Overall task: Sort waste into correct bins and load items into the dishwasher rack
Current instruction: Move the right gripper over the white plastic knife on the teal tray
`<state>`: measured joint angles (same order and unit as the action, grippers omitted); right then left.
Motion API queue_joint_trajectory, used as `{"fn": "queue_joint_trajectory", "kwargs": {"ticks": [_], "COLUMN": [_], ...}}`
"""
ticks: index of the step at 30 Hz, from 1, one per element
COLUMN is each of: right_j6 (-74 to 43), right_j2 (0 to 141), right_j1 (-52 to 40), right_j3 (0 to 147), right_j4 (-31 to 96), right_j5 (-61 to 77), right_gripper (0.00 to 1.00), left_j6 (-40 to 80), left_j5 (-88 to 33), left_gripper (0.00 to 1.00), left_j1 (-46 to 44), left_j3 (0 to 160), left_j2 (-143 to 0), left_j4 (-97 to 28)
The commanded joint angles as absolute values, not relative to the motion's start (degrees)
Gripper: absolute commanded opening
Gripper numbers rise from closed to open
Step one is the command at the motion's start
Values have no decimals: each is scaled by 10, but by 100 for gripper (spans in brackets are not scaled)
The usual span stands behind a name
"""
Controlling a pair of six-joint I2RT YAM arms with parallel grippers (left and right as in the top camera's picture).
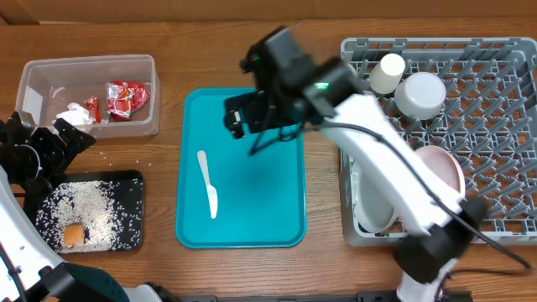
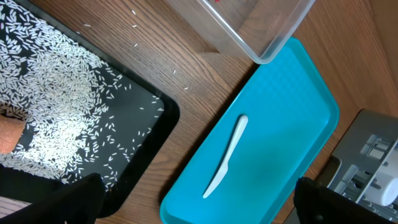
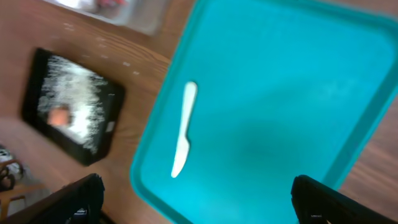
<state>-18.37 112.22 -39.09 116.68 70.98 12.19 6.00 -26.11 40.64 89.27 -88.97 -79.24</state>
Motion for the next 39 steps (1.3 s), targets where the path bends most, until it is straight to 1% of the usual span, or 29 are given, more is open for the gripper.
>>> {"fn": "queue_joint_trajectory", "kwargs": {"ticks": [1, 5, 14, 16, 19, 21, 23, 26, 33, 39], "right_j6": [-228, -230, -302, -313, -333, -333, -340, -348, -348, -374], "right_j2": [1162, 1212, 1291, 1306, 1325, 1332, 1336, 1336, 1337, 1338], "right_j1": [-404, -433, -507, -518, -526, -530, -533, -538, -566, -589], "right_j3": [1173, 1173, 1173, 1173, 1173, 1173, 1171, 1160, 1131, 1107], "right_j4": [705, 694, 660, 653, 650, 649, 649, 640, 602, 577], "right_j5": [92, 92, 47, 46, 42, 34, 17, -5, -6, -15], "right_gripper": [100, 100, 100, 98, 94, 91, 90, 89, 89, 89], "left_j6": [64, 64, 64, 64, 64, 64, 64, 64, 64, 64], "left_j5": [-261, -261, -261, -261, -261, -261, -262, -261, -261, -261], "left_gripper": [100, 100, 100, 100, 100, 100, 100, 100, 100, 100], "left_j1": [408, 408, 408, 408, 408, 408, 408, 408, 408, 408], "left_j3": [894, 894, 894, 894, 894, 894, 894, 894, 894, 894], "left_j2": [-889, -889, -889, -889, -889, -889, -889, -889, -889, -889], "left_j4": [-792, -792, -792, -792, -792, -792, -792, -792, -792, -792]}}
